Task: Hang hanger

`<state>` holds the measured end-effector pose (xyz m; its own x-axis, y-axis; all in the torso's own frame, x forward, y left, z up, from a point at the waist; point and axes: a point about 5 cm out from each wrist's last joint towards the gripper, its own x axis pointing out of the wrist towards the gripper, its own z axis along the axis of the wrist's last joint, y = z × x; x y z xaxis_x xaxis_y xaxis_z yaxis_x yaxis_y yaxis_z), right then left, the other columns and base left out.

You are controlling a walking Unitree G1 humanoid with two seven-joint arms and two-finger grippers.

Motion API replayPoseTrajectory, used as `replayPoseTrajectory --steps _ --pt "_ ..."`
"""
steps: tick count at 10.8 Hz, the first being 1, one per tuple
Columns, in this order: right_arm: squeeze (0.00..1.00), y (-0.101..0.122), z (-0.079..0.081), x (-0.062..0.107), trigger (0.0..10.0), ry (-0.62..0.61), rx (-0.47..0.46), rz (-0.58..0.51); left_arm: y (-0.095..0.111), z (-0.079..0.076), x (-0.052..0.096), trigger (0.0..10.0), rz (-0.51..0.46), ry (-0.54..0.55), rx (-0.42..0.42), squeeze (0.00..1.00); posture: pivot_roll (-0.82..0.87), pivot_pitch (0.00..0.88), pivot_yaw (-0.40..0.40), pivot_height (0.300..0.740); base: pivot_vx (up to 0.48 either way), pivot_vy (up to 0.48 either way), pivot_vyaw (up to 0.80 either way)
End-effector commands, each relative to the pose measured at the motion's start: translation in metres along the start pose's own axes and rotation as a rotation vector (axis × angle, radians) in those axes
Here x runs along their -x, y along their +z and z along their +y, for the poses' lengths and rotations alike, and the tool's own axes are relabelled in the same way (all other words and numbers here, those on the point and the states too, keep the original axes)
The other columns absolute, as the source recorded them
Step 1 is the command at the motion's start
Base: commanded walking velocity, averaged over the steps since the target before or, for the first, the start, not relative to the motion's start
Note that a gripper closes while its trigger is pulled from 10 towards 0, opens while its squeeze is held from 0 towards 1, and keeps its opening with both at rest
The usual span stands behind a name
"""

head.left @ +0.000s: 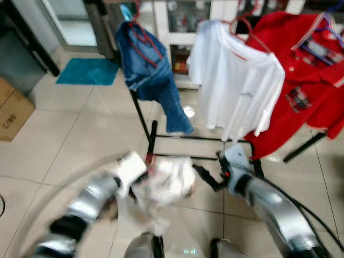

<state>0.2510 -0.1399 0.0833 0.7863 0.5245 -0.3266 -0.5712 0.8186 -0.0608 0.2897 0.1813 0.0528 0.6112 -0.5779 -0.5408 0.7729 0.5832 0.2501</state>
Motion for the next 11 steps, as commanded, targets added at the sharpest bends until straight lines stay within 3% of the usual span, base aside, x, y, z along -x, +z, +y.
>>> replayPoseTrajectory --steps 1,4,5,7,9,11 --pt "0.0 0.01 0.004 0.007 10.0 -0.004 0.014 -0.068 0.017 0.014 0.015 0.0 -0.068 0.004 -0.022 0.0 -0.08 0.071 0.119 0.74 0.0 0.0 0.0" --pt "0.0 0.024 0.01 0.02 10.0 -0.032 -0.063 -0.17 0.067 0.029 0.035 0.0 -0.236 0.016 -0.032 0.0 -0.08 0.007 0.104 0.74 0.0 0.0 0.0" --pt "0.0 0.024 0.016 0.022 10.0 -0.024 -0.083 -0.183 0.086 0.034 0.038 0.0 -0.314 0.052 0.005 0.0 -0.07 0.001 0.103 0.74 0.0 0.0 0.0" --pt "0.0 0.033 0.022 0.024 10.0 0.013 -0.091 -0.226 0.1 0.035 0.038 0.0 -0.325 0.034 -0.034 0.0 -0.08 0.0 0.104 0.74 0.0 0.0 0.0" --pt "0.0 0.043 0.015 0.024 10.0 -0.025 -0.075 -0.242 0.104 0.037 0.04 0.0 -0.321 0.036 -0.025 0.0 -0.08 0.0 0.109 0.74 0.0 0.0 0.0" --pt "0.0 0.052 0.017 0.014 10.0 -0.077 -0.053 -0.248 0.107 0.033 0.037 0.0 -0.352 0.038 0.047 0.0 -0.08 0.0 0.111 0.74 0.0 0.0 0.0"
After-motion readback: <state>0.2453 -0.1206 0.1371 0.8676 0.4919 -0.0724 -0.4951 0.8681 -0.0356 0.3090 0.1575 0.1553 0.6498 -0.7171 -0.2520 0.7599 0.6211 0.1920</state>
